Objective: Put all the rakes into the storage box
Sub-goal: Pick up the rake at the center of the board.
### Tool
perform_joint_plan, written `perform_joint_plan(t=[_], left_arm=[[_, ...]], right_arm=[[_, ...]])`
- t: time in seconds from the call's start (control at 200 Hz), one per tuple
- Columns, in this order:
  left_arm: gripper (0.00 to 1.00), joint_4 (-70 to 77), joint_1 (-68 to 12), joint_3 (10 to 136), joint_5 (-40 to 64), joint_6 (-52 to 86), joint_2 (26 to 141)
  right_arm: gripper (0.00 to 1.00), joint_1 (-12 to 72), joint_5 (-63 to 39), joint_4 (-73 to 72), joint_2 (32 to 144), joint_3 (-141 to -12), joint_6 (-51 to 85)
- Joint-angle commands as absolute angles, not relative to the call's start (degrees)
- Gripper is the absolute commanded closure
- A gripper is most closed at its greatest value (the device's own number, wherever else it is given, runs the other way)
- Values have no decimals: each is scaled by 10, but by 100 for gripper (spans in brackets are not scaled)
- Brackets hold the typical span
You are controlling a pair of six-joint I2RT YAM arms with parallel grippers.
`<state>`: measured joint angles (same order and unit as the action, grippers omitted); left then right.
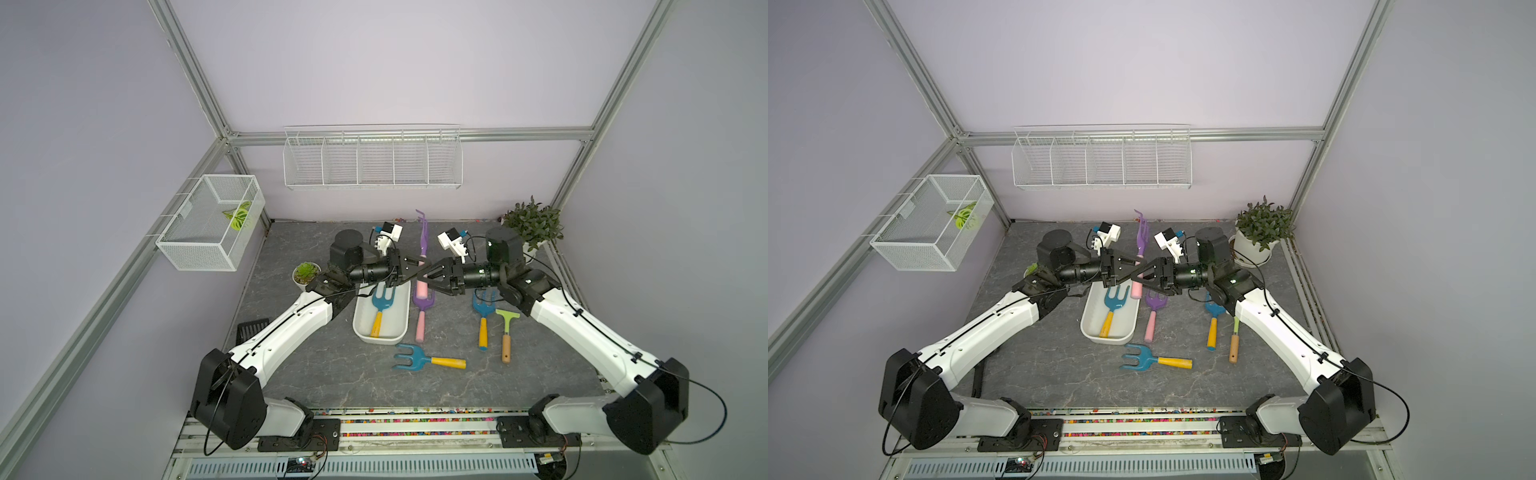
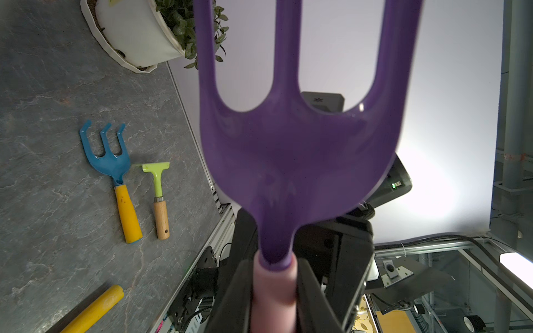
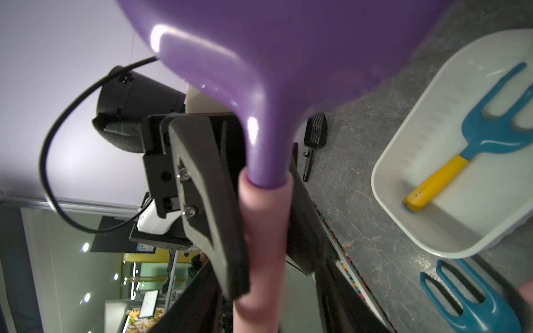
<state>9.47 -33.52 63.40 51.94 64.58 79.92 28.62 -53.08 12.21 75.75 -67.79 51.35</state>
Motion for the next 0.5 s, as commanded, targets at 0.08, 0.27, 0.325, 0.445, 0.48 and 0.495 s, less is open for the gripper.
perform_joint_plan(t=[0.08, 0.27, 0.325, 0.445, 0.48, 0.495], left_arm=[[100, 59, -338, 648, 522, 612, 786], [100, 31, -338, 647, 520, 595, 780], [100, 27, -338, 647, 520, 592, 779], [100, 5, -338, 648, 519, 579, 779], [100, -8, -338, 651, 517, 571, 779], [100, -15, -338, 652, 516, 567, 779]], right_arm=[[31, 245, -483, 196, 698, -663, 459], [32, 210, -470, 209, 659, -635, 457], [34, 205, -459, 224, 655, -634, 454], [40, 199, -394, 300, 656, -647, 420], [40, 198, -359, 338, 659, -657, 406], [40, 198, -344, 355, 660, -662, 400]])
